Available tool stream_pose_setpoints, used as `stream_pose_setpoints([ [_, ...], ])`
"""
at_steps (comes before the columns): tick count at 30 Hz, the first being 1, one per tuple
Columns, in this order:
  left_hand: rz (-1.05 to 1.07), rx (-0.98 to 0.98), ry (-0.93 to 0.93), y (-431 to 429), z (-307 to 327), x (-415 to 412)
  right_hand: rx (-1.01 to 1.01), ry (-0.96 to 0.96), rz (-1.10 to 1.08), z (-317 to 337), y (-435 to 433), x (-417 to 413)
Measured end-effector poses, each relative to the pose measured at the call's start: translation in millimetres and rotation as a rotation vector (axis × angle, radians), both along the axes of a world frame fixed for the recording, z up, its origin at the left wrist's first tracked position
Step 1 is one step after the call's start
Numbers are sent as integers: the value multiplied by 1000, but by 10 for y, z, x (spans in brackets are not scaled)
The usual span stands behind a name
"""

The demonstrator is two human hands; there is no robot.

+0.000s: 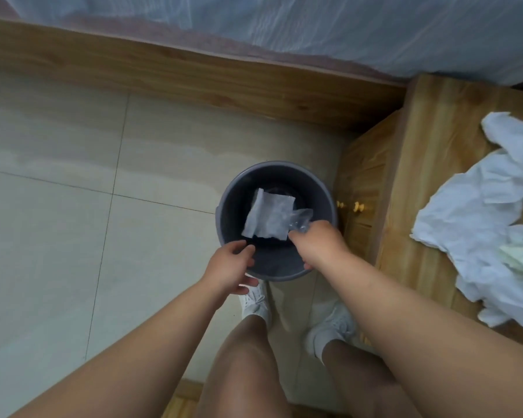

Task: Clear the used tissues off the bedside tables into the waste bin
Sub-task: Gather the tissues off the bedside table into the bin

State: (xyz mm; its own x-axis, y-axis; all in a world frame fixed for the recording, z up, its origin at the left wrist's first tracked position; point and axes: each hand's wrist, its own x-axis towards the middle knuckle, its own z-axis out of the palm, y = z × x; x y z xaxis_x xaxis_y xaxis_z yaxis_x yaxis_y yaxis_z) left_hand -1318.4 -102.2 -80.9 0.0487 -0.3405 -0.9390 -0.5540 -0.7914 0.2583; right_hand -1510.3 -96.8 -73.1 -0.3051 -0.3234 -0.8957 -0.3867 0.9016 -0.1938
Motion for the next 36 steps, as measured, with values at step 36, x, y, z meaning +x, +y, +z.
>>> stream_pose_setpoints([
  [36,-796,-731,289,223,1237,-2610,-537,530,-239,1506,1733,-2464],
])
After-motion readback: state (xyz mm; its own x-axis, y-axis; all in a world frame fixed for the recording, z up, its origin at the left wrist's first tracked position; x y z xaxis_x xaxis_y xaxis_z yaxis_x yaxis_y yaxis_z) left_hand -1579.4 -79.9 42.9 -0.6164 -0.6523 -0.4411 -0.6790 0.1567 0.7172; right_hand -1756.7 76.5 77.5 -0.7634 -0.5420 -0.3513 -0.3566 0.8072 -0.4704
